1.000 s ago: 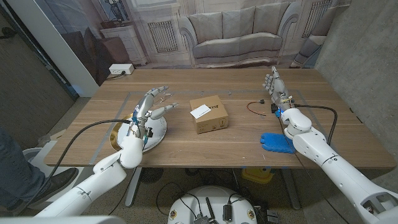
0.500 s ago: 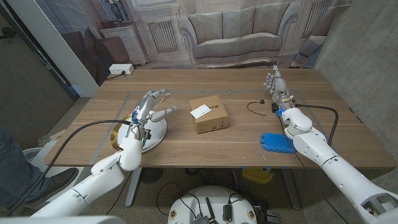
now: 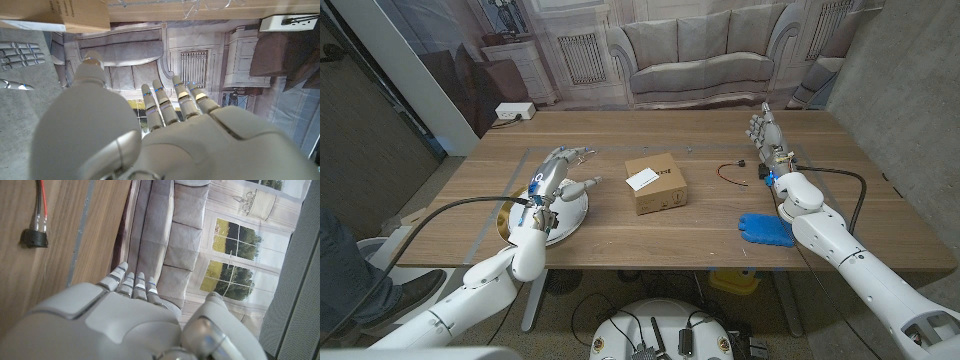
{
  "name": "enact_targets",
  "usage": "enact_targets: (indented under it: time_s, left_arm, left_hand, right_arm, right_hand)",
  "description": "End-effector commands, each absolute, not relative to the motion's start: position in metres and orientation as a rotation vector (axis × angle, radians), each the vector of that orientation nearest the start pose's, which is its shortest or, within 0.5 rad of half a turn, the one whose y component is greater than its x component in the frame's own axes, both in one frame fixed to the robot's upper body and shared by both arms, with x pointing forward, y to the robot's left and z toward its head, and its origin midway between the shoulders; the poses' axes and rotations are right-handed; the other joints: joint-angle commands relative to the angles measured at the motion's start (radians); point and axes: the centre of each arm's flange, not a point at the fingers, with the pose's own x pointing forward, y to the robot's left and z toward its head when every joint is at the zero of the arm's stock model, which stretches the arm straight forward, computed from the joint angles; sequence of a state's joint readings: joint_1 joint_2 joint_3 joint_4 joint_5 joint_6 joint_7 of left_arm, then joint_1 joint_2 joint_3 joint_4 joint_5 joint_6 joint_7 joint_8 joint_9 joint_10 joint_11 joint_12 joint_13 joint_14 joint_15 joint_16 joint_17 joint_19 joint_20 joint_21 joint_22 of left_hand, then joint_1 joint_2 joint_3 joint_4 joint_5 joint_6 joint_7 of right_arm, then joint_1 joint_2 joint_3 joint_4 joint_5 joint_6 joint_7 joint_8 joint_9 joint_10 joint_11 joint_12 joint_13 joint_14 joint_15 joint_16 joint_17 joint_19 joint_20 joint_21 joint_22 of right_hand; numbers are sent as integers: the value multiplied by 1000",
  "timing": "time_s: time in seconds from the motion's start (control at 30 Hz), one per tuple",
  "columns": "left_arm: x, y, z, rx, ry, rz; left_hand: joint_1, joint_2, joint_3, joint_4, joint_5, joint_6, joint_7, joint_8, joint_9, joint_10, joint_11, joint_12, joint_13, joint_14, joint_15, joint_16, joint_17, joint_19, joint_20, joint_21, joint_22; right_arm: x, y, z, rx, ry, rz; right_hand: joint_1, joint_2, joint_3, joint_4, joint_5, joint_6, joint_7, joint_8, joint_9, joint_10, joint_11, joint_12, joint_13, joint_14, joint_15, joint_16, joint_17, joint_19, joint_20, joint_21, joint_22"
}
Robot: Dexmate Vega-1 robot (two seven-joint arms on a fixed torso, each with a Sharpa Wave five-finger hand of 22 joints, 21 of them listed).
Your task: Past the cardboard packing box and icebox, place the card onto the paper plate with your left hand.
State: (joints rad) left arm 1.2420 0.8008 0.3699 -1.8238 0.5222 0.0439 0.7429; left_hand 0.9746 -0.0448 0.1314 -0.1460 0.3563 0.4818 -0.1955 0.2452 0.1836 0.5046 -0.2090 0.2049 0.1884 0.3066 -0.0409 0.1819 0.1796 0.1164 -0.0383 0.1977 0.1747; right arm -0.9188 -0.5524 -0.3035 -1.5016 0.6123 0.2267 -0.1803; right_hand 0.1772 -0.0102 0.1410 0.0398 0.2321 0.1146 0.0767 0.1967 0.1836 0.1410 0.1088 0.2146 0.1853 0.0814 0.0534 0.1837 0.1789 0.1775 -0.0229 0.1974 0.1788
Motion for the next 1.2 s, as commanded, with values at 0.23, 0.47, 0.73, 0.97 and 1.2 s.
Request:
enact_targets:
  time_s: [0.23,0.47,0.73,0.97,1.2]
  left_arm:
    - [516,276,-74,1213,-948,462]
    - [521,271,-70,1237,-967,439]
    - [518,267,-66,1272,-994,424]
    - [513,264,-66,1352,-1000,399]
    - [510,263,-65,1391,-1005,368]
  left_hand:
    - [17,5,-2,9,-8,27,-22,0,5,16,-9,-4,3,-25,-112,0,3,-21,-29,-6,3]
    - [18,8,-4,13,-11,19,-24,-8,4,10,-8,-9,2,-34,-113,2,5,-25,-11,-5,4]
    - [20,10,-5,16,-13,13,-24,-14,4,5,-8,-13,2,-35,-112,5,6,-25,-1,-3,4]
    - [27,13,-5,16,-15,18,-23,-14,5,9,-9,-12,2,-25,-120,10,6,-22,-9,-1,4]
    - [26,10,-9,18,-17,23,-23,-14,5,13,-9,-11,2,-24,-124,10,5,-24,-15,-1,4]
  right_arm:
    - [619,-307,2,66,-651,40]
    - [617,-308,3,69,-652,31]
    - [617,-308,5,67,-659,32]
    - [617,-308,7,73,-667,31]
    - [615,-310,6,75,-674,28]
  right_hand:
    - [1,4,0,-6,-7,14,1,3,4,7,3,3,0,15,-1,7,3,11,0,9,5]
    - [1,4,-1,-7,-7,14,0,3,4,7,3,3,0,15,-2,6,3,11,0,8,5]
    - [1,4,-2,-7,-8,20,7,4,4,8,3,2,0,17,1,6,3,12,1,8,5]
    - [0,5,-3,-7,-8,21,7,4,4,14,4,5,0,17,1,6,3,12,1,8,5]
    - [0,5,-4,-7,-9,21,7,4,4,15,4,4,0,18,0,6,3,13,2,8,5]
